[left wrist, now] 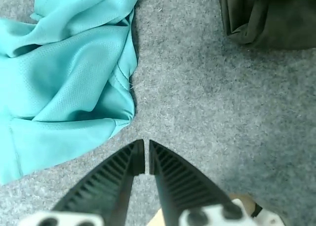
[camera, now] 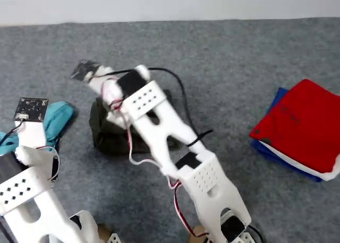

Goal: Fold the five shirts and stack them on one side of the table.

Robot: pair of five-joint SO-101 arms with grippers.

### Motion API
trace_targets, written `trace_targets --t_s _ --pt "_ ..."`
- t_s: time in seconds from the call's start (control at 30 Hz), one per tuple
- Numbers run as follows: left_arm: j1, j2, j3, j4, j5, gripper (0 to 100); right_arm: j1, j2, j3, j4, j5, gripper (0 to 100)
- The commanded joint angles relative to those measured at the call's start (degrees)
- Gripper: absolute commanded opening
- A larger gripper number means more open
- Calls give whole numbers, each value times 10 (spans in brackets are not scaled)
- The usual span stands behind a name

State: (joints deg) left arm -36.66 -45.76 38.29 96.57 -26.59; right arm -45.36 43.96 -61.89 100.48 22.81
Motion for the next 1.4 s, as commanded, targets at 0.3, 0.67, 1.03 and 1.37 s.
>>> trace_targets --t_s 0.3,0.67,1.03,1.37 --pt "-4 -13 -2 -7 -4 22 -95 -32 -13 25 -33 207" --pt "-4 -13 -2 -7 -5 22 17 -105 -11 24 -62 273" --pt "-1 -13 -4 -15 -6 22 126 -79 122 26 -33 9" --pt "-1 -13 -4 -15 -6 22 132 -138 336 -6 -35 10"
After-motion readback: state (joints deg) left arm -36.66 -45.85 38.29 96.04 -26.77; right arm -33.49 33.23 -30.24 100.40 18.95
